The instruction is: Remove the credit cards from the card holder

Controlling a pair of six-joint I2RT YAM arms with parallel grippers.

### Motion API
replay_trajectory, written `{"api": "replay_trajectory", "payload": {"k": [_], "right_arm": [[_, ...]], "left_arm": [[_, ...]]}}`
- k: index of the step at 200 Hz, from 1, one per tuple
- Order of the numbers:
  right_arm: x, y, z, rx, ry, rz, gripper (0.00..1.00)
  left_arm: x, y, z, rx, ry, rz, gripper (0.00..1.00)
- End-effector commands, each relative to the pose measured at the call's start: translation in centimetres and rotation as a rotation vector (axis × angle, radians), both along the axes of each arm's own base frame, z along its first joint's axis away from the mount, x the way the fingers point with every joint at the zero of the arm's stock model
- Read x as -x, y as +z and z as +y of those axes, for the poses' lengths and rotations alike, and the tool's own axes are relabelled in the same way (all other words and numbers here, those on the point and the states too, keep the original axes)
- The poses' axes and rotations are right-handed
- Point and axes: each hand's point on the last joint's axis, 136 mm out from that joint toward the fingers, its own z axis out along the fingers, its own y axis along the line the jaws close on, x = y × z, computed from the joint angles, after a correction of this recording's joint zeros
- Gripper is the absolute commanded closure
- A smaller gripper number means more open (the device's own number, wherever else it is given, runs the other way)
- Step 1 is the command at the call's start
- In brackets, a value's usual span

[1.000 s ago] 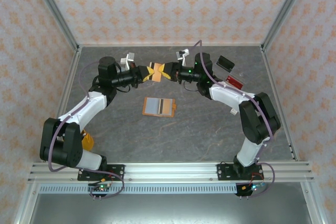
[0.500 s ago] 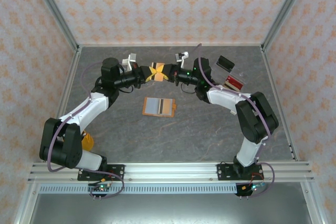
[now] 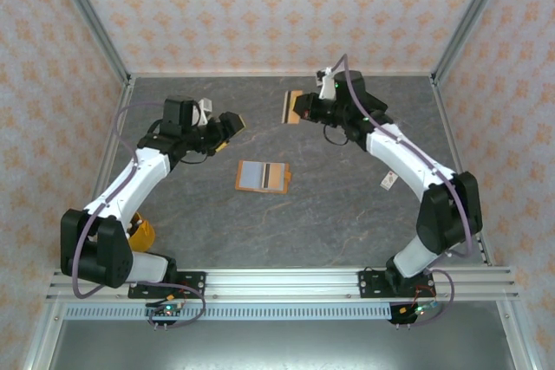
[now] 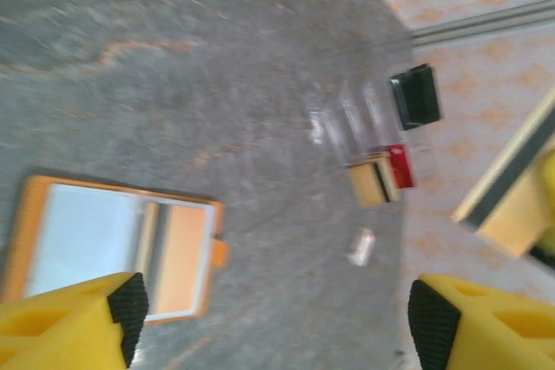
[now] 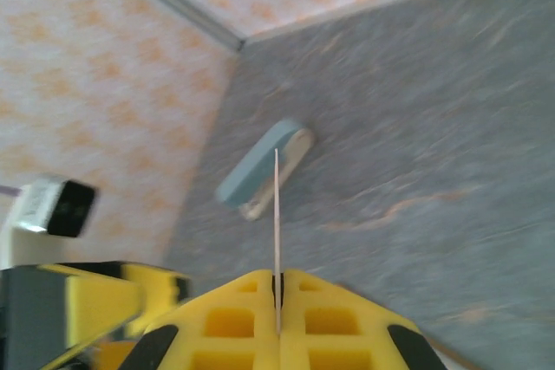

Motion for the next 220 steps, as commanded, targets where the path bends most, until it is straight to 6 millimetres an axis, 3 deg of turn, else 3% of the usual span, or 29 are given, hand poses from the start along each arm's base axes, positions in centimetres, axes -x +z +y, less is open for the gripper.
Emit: {"api": "replay_trajectory", "payload": {"k": [1, 26, 62, 105, 146, 179, 220], "right_arm": [[-0.5, -1.5, -6.2, 0.350, -0.070, -0.047, 1.00], [-1.0, -1.6, -9.8, 0.533, -0.049, -0.080, 1.00], [-1.2, -2.5, -14.1, 0.781, 0.036, -0.122, 1.00], [1.0, -6.8, -19.5, 1.083, 0.267, 0.059, 1.00], [3.7, -10.7, -22.9, 1.175, 0.492, 0.181, 1.00], [2.4, -12.0, -26.0, 1.200, 0.417, 0.196, 1.00], [1.9, -14.2, -26.2, 1.187, 0.461, 0.207, 1.00]], "left_arm": [[1.4, -1.4, 3.7, -0.194, 0.046, 0.047, 0.13], [1.8, -2.0, 5.7, -0.289, 0.089, 0.057, 0.06], [2.2, -2.1, 6.7, -0.334, 0.115, 0.059, 0.00], [2.3, -2.2, 6.6, -0.331, 0.112, 0.058, 0.00], [2.3, -2.1, 6.2, -0.313, 0.100, 0.046, 0.00], [2.3, -2.0, 6.2, -0.307, 0.099, 0.034, 0.00], [2.3, -2.1, 5.9, -0.295, 0.089, 0.034, 0.00]]}}
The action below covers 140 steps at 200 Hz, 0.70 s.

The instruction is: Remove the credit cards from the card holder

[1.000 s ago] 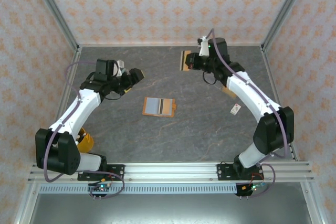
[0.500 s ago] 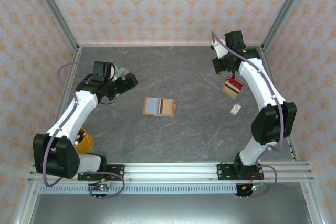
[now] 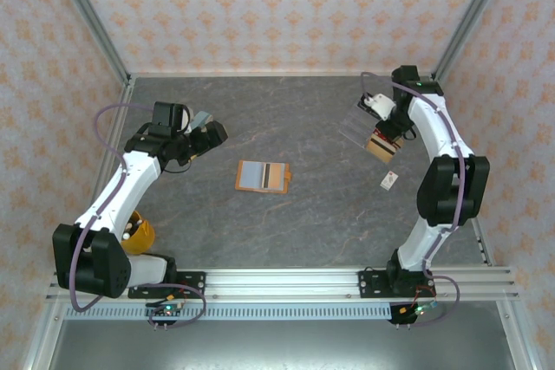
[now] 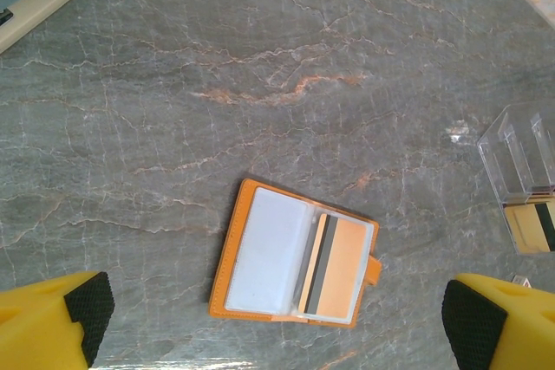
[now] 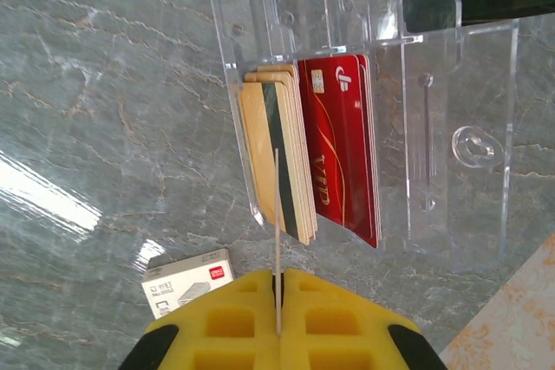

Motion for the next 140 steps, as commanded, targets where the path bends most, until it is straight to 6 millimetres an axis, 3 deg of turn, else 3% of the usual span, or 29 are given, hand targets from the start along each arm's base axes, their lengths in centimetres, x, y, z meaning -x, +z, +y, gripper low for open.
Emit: {"api": "replay_trajectory", "payload": {"k": [1, 57, 140], "right_arm": [[-0.1, -1.9, 0.0, 0.025, 0.056, 0.039, 1.00], [-1.6, -4.5, -0.4, 0.043, 0.050, 0.033, 1.00], [-2.0, -6.4, 0.0, 0.016, 0.085, 0.054, 0.98]], "left_arm": [[0.2, 0.4, -0.1, -0.003, -0.023, -0.024, 0.00], [0.1, -0.3, -0.4, 0.013, -0.034, 0.002, 0.00], [-0.2, -1.0, -1.1, 0.046, -0.054, 0.027, 0.00]]}}
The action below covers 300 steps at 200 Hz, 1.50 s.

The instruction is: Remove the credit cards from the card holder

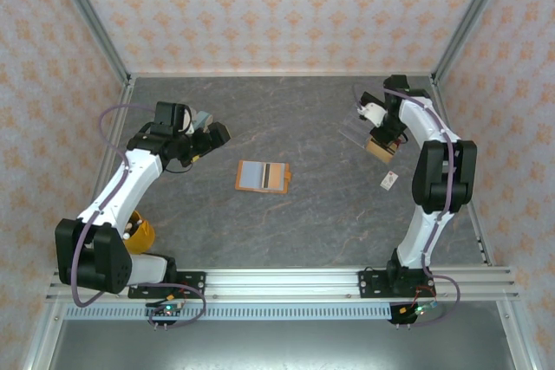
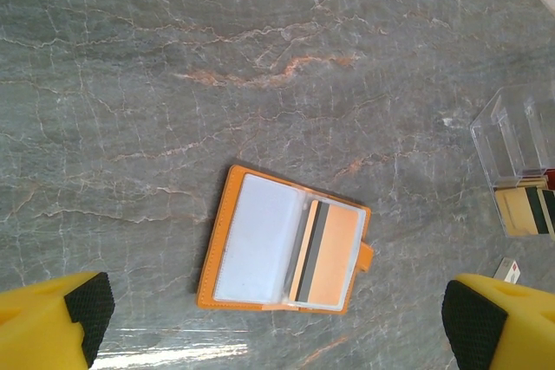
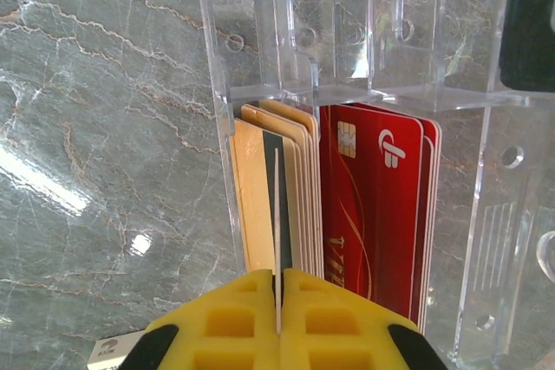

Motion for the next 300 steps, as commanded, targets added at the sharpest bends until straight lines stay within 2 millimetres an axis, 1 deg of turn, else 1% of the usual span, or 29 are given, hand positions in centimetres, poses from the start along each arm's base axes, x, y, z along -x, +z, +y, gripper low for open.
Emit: {"api": "replay_trajectory", "payload": {"k": [1, 48, 108, 134, 157, 214, 226, 240, 270, 288, 297, 300], "right_arm": [[0.0, -1.0, -0.1, 0.003, 0.026, 0.020, 0.98], [-0.9, -2.0, -0.1, 0.000, 0.017, 0.018, 0.94], [-1.2, -1.8, 0.0, 0.002, 0.038, -0.004, 0.90], [-1.1, -1.2, 0.1, -0.001, 0.041, -0.014, 0.87], [-1.0, -0.3, 0.2, -0.007, 0.042, -0.029, 0.85], [-0.8, 1.2, 0.3, -0.018, 0.032, -0.055, 0.82], [-0.8, 2.1, 0.7, -0.044, 0.019, -0.075, 0.81], [-0.8, 3.6, 1.4, -0.093, -0.006, -0.105, 0.78], [-0.7, 7.0, 3.0, -0.218, -0.143, -0.187, 0.75], [-0.5, 8.2, 4.8, -0.323, -0.250, -0.225, 0.74], [-0.3, 8.6, 6.5, -0.386, -0.284, -0.241, 0.74], [-0.2, 8.8, 7.3, -0.417, -0.298, -0.249, 0.74]], "left_arm": [[-0.2, -0.3, -0.3, 0.008, -0.023, -0.003, 0.00], [-0.4, -0.8, -0.7, 0.030, -0.038, 0.013, 0.00], [-0.3, -0.9, -0.8, 0.035, -0.042, 0.016, 0.00], [-0.4, -0.9, -0.8, 0.036, -0.043, 0.016, 0.00], [-0.3, -0.9, -0.9, 0.036, -0.044, 0.017, 0.00], [-0.3, -1.0, -0.9, 0.038, -0.045, 0.017, 0.00], [-0.3, -1.0, -0.9, 0.037, -0.045, 0.017, 0.00], [-0.3, -1.0, -0.9, 0.037, -0.043, 0.018, 0.00], [-0.3, -1.5, -0.9, 0.038, -0.040, 0.027, 0.00], [-0.2, -2.0, -1.1, 0.044, -0.045, 0.041, 0.00], [-0.3, -2.2, -1.3, 0.046, -0.051, 0.046, 0.00], [-0.3, -2.2, -1.4, 0.047, -0.054, 0.048, 0.00]]}}
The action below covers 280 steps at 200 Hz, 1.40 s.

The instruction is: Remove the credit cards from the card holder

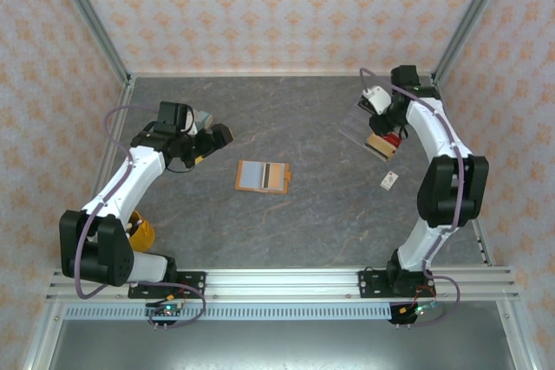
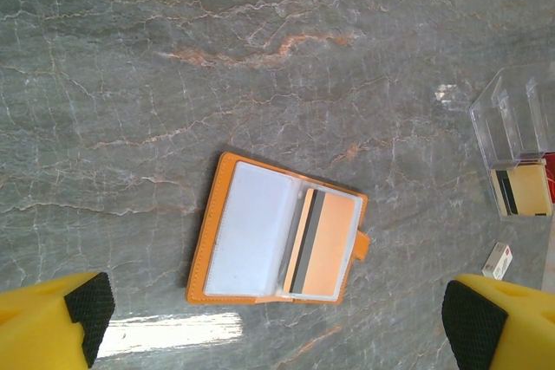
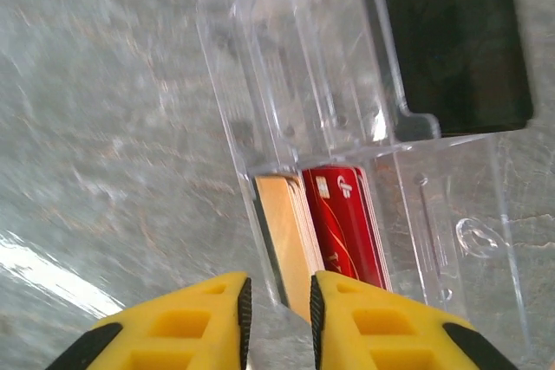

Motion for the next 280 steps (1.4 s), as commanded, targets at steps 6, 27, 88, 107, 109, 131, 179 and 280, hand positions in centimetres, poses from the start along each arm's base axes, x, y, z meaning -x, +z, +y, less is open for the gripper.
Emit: {"api": "replay_trajectory", "payload": {"k": [6, 27, 88, 107, 109, 131, 179, 280], "right_arm": [[1.0, 2.2, 5.7, -0.260, -0.127, -0.052, 0.73], [2.2, 2.3, 10.8, -0.356, -0.132, -0.056, 0.72], [4.6, -1.8, 21.0, -0.513, -0.342, 0.161, 0.70], [4.8, -3.3, 23.0, -0.547, -0.389, 0.206, 0.71], [4.8, -3.5, 23.2, -0.550, -0.398, 0.211, 0.71], [5.4, -5.6, 25.3, -0.546, -0.462, 0.272, 0.71], [7.5, -10.1, 28.8, -0.529, -0.545, 0.374, 0.75], [8.4, -13.0, 27.5, -0.411, -0.600, 0.396, 0.83]], "left_arm": [[-0.1, -1.2, -0.7, 0.010, -0.028, 0.017, 0.00], [-0.2, -1.7, -1.7, 0.021, -0.058, 0.032, 0.00], [-0.6, -4.1, -7.3, 0.145, -0.187, 0.081, 0.19], [-0.9, -5.0, -9.2, 0.204, -0.227, 0.098, 0.33], [-0.9, -5.2, -9.4, 0.207, -0.230, 0.101, 0.34], [-1.2, -6.2, -10.6, 0.217, -0.254, 0.120, 0.46], [-1.2, -8.9, -11.5, 0.190, -0.266, 0.179, 0.63], [-1.3, -10.7, -12.6, 0.204, -0.292, 0.218, 0.75]]}}
